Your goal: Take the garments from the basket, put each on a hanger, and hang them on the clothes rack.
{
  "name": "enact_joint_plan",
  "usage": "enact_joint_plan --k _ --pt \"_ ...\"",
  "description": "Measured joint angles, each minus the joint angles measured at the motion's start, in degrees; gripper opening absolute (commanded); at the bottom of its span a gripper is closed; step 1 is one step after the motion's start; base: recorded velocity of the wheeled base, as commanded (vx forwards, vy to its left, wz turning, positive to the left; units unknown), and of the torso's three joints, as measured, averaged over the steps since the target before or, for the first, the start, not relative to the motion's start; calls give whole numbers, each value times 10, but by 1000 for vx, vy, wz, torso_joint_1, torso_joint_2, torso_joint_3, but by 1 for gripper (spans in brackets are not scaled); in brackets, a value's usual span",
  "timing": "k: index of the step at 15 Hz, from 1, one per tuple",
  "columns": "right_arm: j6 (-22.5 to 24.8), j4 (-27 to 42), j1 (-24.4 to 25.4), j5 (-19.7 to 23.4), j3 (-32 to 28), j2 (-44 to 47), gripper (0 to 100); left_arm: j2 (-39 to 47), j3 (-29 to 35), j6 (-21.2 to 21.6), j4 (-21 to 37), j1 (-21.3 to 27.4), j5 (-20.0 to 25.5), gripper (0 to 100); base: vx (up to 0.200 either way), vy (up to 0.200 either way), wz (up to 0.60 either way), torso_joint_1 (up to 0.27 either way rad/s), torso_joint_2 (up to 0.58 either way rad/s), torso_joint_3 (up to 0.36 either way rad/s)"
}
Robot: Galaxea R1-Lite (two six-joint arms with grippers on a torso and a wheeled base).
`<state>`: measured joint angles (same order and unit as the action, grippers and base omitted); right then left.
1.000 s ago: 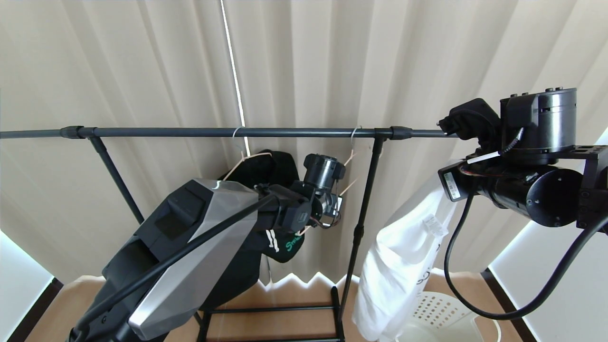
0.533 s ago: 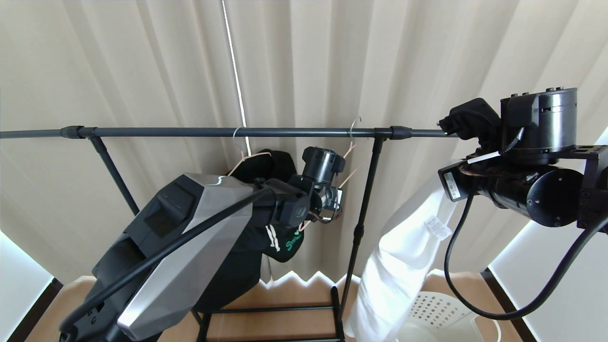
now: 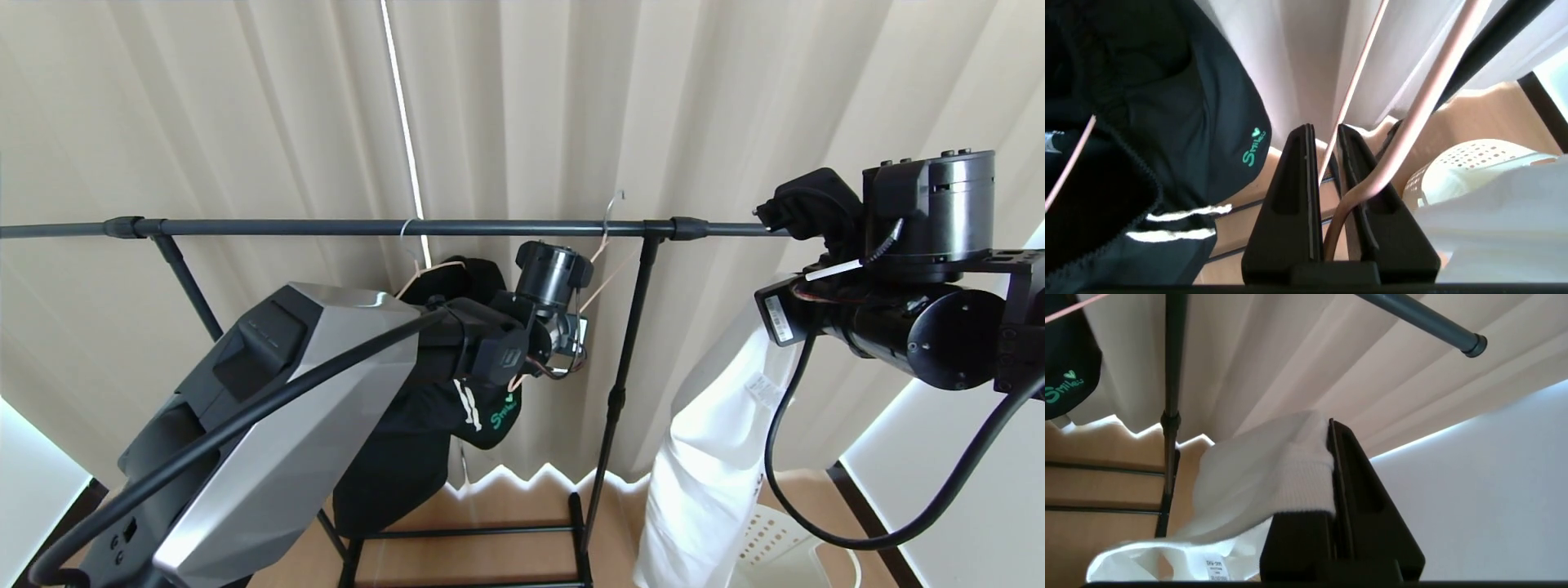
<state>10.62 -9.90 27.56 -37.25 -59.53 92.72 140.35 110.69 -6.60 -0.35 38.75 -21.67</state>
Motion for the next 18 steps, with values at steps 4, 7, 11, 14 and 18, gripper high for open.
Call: enact_joint_plan --k 4,7,11,14,18 --pt "0 0 0 0 0 0 0 -16 -26 -3 -1 0 0 0 0 0 0 0 0 0" --pt "0 0 0 0 2 0 0 -39 -64 -11 -4 2 0 0 0 0 0 0 0 0" --pt "0 0 0 0 5 -3 0 -101 -174 -16 -44 3 1 0 0 0 0 0 0 0" --pt "0 0 0 0 7 -4 0 -170 -302 -16 -102 4 1 0 0 0 0 0 0 0" --pt "0 0 0 0 8 0 0 -277 -505 -14 -209 4 4 0 0 0 0 0 0 0"
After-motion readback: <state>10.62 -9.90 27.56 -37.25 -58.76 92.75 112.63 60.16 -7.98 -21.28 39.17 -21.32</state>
